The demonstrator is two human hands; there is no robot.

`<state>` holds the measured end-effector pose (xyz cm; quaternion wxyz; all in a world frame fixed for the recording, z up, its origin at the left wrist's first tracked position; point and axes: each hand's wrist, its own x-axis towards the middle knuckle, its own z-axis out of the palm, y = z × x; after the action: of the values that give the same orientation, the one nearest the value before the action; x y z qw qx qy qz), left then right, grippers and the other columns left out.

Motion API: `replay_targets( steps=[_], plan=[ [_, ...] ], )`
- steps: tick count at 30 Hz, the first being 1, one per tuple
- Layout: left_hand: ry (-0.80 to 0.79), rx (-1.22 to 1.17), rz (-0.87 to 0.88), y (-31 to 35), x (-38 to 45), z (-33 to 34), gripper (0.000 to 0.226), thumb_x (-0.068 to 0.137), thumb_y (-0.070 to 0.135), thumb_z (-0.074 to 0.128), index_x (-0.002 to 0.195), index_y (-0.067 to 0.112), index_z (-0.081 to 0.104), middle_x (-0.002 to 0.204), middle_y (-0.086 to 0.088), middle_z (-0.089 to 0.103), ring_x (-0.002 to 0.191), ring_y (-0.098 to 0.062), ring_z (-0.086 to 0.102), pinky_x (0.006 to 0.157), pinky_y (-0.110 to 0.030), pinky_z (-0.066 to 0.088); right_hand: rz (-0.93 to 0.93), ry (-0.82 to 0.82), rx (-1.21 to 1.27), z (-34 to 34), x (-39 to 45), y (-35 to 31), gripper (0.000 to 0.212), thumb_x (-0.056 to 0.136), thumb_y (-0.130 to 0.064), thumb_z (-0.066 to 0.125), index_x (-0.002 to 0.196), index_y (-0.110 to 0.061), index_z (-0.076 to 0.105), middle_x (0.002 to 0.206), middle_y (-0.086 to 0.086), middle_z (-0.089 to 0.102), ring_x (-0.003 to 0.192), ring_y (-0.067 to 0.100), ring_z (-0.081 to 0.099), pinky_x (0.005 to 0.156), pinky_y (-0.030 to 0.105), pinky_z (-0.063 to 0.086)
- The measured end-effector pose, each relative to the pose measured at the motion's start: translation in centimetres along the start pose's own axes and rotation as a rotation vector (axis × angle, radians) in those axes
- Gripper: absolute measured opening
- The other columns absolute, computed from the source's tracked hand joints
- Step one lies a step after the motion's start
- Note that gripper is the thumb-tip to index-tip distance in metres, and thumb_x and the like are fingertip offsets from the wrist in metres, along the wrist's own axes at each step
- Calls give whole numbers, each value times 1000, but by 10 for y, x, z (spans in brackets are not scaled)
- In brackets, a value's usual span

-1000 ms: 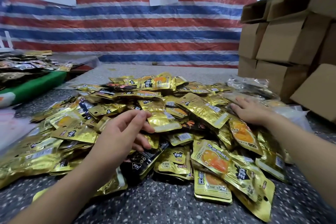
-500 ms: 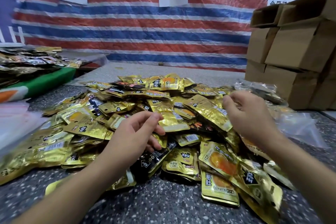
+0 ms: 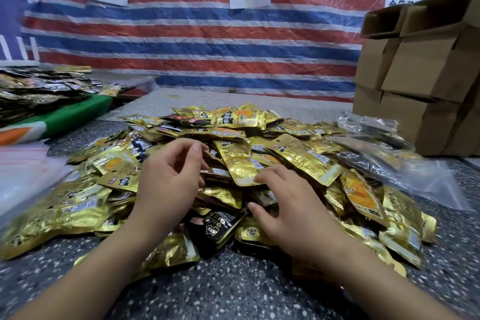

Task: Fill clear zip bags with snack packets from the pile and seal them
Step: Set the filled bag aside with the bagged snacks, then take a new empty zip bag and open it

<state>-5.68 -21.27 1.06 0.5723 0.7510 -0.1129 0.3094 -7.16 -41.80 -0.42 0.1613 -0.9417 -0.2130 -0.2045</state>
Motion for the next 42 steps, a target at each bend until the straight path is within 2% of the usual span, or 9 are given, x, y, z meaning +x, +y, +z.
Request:
replay_targets(
  steps=[5, 9, 15, 18, 23, 29, 32, 37, 42],
  plan=[
    [125, 29, 62, -5, 11, -11, 22, 101, 23, 50, 87, 29, 66, 74, 6, 69, 57, -7, 64, 50, -15, 49, -26, 24, -5, 4, -7, -2, 42, 93, -41, 60, 131, -22, 55, 130, -7, 51, 118, 13, 48, 102, 29, 39],
    [162, 26, -46, -17, 49, -44, 25, 102, 23, 47, 87, 26, 66, 73, 4, 71, 65, -7, 68, 56, -21, 55, -19, 65, 28, 1, -10, 1, 42, 94, -38, 60, 131, -21, 56, 129, -7, 53, 117, 12, 50, 101, 28, 40],
    [100, 1056, -191, -84, 102, -129, 29, 96, 19, 51, 112, -3, 62, 110, -30, 62, 101, -46, 58, 86, -49, 50, -26, 71, 62, 1, -11, 3, 39, 94, -40, 58, 130, -24, 57, 126, -12, 52, 116, 8, 49, 101, 26, 40],
    [36, 1317, -481, -115, 99, -173, 61, 92, 41, 58, 142, 12, 41, 135, -32, 44, 123, -47, 44, 100, -52, 43, -43, 60, 71, 3, -11, 0, 38, 94, -40, 59, 129, -25, 58, 125, -12, 53, 115, 8, 50, 101, 26, 40],
    [-55, 1217, -749, -148, 81, -202, 76, 95, 41, 55, 148, -1, 22, 143, -32, 43, 127, -47, 46, 103, -48, 41, -37, 28, 73, 6, -13, 0, 39, 94, -41, 57, 129, -25, 58, 127, -12, 53, 117, 7, 48, 100, 21, 33],
    [-48, 1318, -557, -143, 80, -204, 41, 95, 28, 60, 116, -7, 55, 107, -25, 67, 100, -38, 63, 81, -41, 52, -34, 17, 92, 7, -13, 1, 36, 94, -42, 55, 126, -26, 58, 125, -15, 51, 117, 6, 48, 101, 23, 35],
    [-100, 1346, -554, -142, 80, -206, 23, 95, 21, 58, 101, 2, 71, 104, -19, 70, 94, -32, 64, 77, -33, 51, -28, 13, 91, 6, -13, 0, 35, 94, -41, 57, 125, -25, 59, 125, -14, 52, 117, 7, 48, 100, 23, 35],
    [-52, 1329, -555, -142, 76, -206, 24, 95, 16, 52, 94, 0, 71, 89, -16, 64, 83, -29, 56, 73, -32, 46, -22, 2, 95, 6, -12, 0, 35, 94, -42, 56, 125, -25, 59, 124, -14, 52, 116, 7, 48, 99, 24, 35],
    [208, 1158, -353, -122, 68, -199, 30, 94, 16, 43, 85, 3, 68, 83, -25, 66, 75, -39, 59, 65, -38, 49, -9, 8, 106, 4, -13, -1, 37, 93, -45, 53, 125, -27, 59, 124, -15, 52, 114, 7, 48, 99, 26, 38]
  ],
)
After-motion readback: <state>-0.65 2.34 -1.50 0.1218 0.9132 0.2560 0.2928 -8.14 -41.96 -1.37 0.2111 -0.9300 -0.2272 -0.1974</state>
